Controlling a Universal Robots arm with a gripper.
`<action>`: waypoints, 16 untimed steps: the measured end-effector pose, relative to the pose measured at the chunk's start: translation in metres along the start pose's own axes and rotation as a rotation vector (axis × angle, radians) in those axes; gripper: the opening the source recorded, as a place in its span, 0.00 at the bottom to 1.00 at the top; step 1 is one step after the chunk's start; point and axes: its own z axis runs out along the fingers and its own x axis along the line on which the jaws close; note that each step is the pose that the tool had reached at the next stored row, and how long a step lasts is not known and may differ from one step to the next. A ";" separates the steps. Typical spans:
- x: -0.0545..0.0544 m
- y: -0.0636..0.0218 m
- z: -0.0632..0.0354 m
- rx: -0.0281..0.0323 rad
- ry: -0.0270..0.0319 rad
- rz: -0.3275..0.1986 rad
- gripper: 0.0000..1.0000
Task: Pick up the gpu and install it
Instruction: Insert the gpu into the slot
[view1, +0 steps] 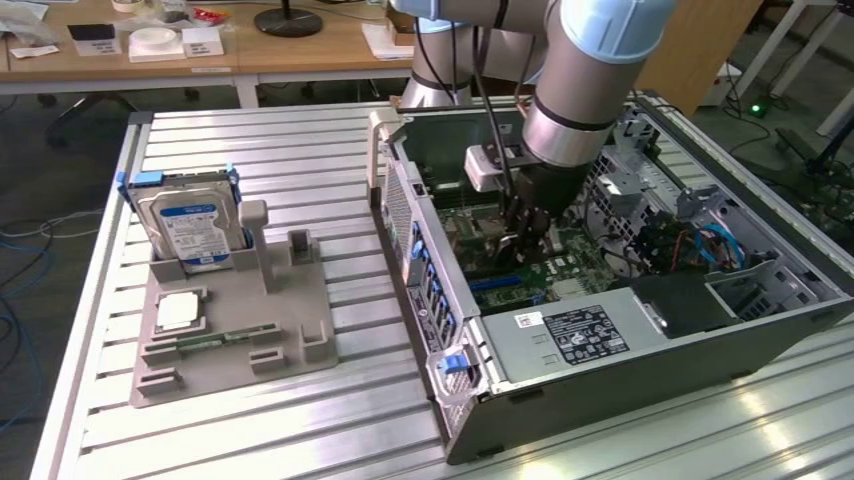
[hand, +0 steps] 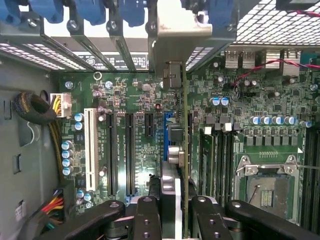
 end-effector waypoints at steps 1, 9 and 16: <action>0.000 0.0007 0.0007 -0.0001 0.0000 0.000 0.28; 0.001 0.0050 0.0075 -0.0002 0.0002 0.000 0.28; 0.001 0.0070 0.0090 -0.0002 0.0000 0.000 0.28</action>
